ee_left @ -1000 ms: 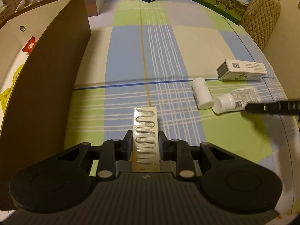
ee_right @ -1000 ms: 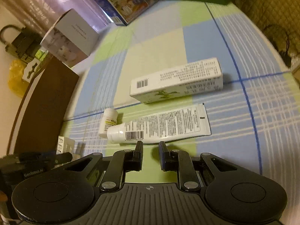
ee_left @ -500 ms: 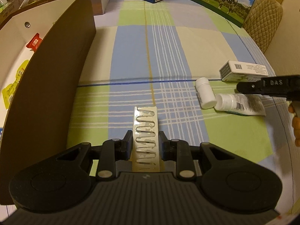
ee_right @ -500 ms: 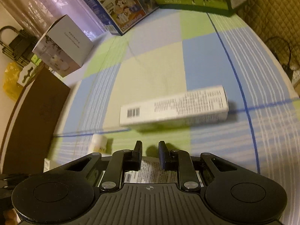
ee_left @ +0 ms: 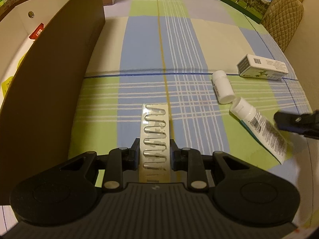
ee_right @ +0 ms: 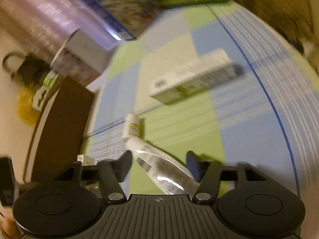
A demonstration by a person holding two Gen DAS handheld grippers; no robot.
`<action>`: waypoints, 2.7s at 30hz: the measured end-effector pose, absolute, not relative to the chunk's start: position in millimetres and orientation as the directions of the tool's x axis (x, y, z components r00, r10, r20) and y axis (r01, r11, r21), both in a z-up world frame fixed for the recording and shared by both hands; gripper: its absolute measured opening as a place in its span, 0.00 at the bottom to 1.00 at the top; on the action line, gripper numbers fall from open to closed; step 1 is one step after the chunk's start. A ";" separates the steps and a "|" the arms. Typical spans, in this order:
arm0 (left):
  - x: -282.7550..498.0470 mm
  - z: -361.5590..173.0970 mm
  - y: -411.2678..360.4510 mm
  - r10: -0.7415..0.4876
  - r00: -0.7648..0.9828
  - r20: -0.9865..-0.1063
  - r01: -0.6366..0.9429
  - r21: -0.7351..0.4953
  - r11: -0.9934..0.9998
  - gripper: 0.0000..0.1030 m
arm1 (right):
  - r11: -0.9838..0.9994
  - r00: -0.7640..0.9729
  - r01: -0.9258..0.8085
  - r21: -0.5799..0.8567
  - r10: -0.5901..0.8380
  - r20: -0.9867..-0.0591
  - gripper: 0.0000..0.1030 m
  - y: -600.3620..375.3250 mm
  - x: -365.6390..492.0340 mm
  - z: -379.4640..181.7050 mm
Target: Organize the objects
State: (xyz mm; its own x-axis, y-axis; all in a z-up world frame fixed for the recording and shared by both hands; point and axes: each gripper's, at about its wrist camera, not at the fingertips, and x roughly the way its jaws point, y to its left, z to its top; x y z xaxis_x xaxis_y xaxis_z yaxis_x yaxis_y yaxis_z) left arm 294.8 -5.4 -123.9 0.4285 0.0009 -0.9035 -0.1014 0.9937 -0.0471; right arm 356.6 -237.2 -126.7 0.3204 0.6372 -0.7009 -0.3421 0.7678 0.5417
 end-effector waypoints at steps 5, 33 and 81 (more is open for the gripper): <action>295.3 -125.6 -6.2 0.009 0.425 -0.905 -0.108 -0.041 0.993 0.24 | 0.733 0.324 -0.635 0.244 0.539 -0.778 0.58 -180.6 340.6 -127.1; 209.1 -121.5 -5.4 -0.006 0.402 -0.915 -0.016 -0.013 1.000 0.23 | 0.610 0.246 -0.784 0.115 0.475 -0.845 0.37 -177.0 239.3 -133.9; 172.6 -105.7 10.1 -0.005 0.455 -0.890 -0.002 -0.006 1.000 0.23 | 0.637 0.281 -0.765 0.092 0.460 -0.842 0.32 -154.9 215.9 -125.8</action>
